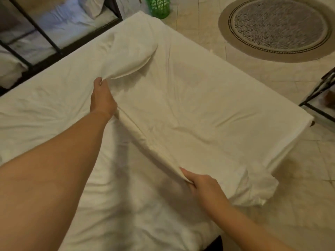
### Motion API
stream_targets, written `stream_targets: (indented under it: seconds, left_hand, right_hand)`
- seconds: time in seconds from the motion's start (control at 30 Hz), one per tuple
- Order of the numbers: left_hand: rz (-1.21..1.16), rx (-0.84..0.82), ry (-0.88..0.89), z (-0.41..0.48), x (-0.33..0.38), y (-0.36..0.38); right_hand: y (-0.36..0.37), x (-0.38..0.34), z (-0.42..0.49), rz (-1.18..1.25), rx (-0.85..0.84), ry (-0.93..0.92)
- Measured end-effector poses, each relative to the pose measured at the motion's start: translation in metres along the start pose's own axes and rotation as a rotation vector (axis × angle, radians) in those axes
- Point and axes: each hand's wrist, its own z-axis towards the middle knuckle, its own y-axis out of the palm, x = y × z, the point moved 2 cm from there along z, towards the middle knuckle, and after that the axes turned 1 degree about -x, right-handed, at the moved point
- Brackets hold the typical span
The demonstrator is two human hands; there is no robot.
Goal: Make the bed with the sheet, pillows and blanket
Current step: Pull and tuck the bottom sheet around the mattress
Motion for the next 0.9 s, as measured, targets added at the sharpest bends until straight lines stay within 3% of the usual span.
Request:
stream_targets:
  seconds: [0.43, 0.9]
  left_hand:
    - [0.100, -0.030, 0.045, -0.072, -0.157, -0.072]
    - [0.113, -0.067, 0.039, -0.091, -0.408, -0.148]
  right_hand:
    - [0.173, -0.119, -0.081, 0.072, 0.071, 0.019]
    - [0.386, -0.299, -0.110, 0.133, 0.011, -0.007]
